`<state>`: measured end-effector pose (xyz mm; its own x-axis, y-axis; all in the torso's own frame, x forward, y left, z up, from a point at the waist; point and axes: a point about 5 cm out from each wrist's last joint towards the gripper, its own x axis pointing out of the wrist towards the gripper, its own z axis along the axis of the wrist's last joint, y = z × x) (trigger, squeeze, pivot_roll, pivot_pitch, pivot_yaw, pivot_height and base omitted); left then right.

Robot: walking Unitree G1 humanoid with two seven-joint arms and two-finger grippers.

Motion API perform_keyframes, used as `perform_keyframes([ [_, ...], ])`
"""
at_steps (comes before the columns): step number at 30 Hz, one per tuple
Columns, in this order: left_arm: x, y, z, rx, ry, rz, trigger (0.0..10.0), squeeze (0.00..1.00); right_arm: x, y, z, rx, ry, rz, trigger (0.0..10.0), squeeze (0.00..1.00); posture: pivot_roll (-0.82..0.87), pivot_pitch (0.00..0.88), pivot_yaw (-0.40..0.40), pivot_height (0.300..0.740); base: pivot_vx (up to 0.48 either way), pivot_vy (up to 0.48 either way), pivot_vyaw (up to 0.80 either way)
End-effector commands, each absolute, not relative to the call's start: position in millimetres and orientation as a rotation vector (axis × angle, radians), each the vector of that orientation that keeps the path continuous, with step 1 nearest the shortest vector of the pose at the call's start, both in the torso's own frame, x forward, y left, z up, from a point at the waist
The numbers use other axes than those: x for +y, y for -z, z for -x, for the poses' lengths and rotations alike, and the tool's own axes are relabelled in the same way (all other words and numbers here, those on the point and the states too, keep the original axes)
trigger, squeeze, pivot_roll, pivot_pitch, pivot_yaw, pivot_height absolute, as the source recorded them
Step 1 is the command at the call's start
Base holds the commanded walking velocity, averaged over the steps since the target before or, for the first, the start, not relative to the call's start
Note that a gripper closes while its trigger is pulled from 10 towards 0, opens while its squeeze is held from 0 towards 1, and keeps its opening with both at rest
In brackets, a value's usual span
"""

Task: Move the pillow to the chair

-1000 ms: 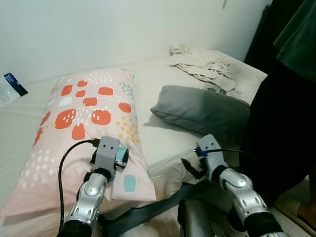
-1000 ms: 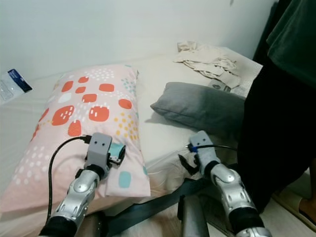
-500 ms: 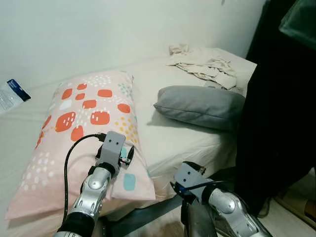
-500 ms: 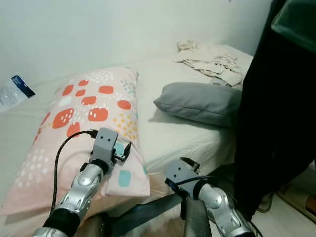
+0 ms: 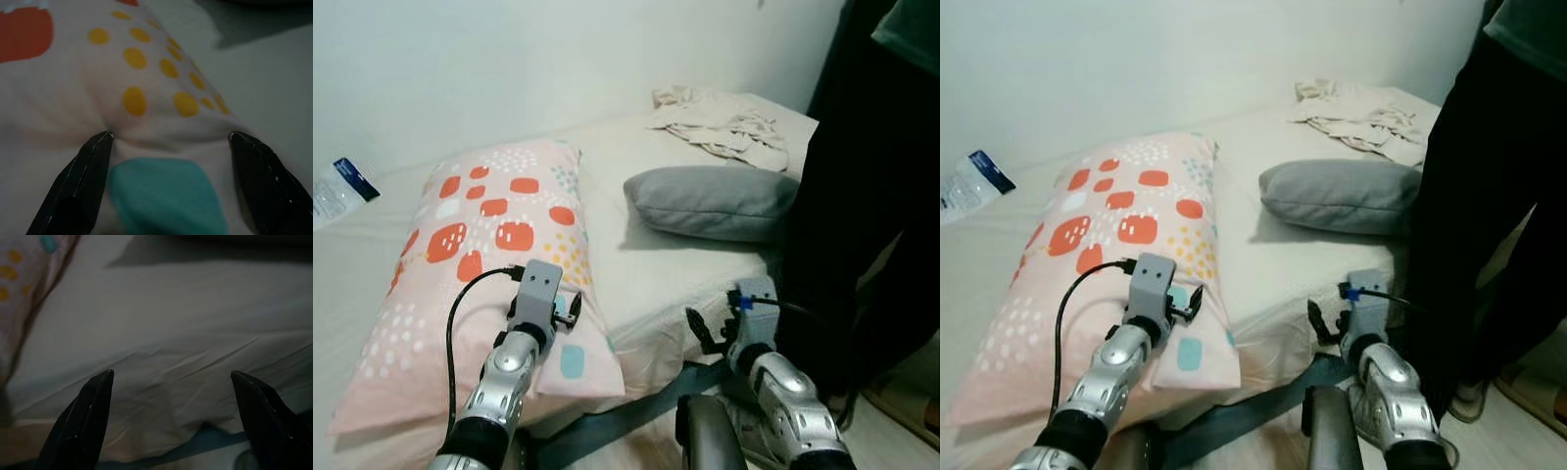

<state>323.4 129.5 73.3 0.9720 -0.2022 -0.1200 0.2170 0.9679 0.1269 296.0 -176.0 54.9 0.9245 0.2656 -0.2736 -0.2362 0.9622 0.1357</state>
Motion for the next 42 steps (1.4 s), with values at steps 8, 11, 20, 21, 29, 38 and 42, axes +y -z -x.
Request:
perform_keyframes([
  [8,145.4,-59.8,-317.4,0.178,0.125,-0.173,10.0,0.00,-164.4,-43.9,-304.4,0.332,-0.242,-0.180,10.0,0.00,-0.05,0.045,-0.042,0.556,0.000,0.000,0.00],
  [11,149.3,-57.2,-315.5,0.188,0.114,-0.176,10.0,0.00,-155.7,-50.6,-307.3,0.299,-0.307,-0.204,10.0,0.00,-0.04,0.043,-0.056,0.560,0.000,0.000,0.00],
  [20,157.1,-57.7,-310.2,0.167,0.063,-0.174,10.0,0.00,-142.7,-53.0,-312.6,0.279,-0.378,-0.224,10.0,0.00,-0.01,0.039,-0.094,0.605,0.000,0.000,0.00],
  [21,157.1,-57.7,-310.2,0.167,0.063,-0.174,10.0,0.00,-142.7,-53.0,-312.6,0.279,-0.378,-0.224,10.0,0.00,-0.01,0.039,-0.094,0.605,0.000,0.000,0.00],
  [29,162.7,-60.0,-310.6,0.158,0.048,-0.178,10.0,0.00,-143.6,-56.2,-316.8,0.268,-0.391,-0.223,10.0,0.00,-0.01,0.038,-0.100,0.655,0.000,0.000,0.00],
  [38,161.8,-59.4,-309.9,0.157,0.039,-0.172,10.0,0.00,-147.5,-56.4,-317.7,0.271,-0.400,-0.204,10.0,0.00,-0.02,0.041,-0.119,0.695,0.000,0.000,0.00],
  [42,161.8,-57.8,-308.1,0.162,0.033,-0.167,10.0,0.00,-147.6,-57.8,-318.6,0.268,-0.415,-0.191,10.0,0.00,-0.02,0.043,-0.126,0.715,0.000,0.000,0.00],
])
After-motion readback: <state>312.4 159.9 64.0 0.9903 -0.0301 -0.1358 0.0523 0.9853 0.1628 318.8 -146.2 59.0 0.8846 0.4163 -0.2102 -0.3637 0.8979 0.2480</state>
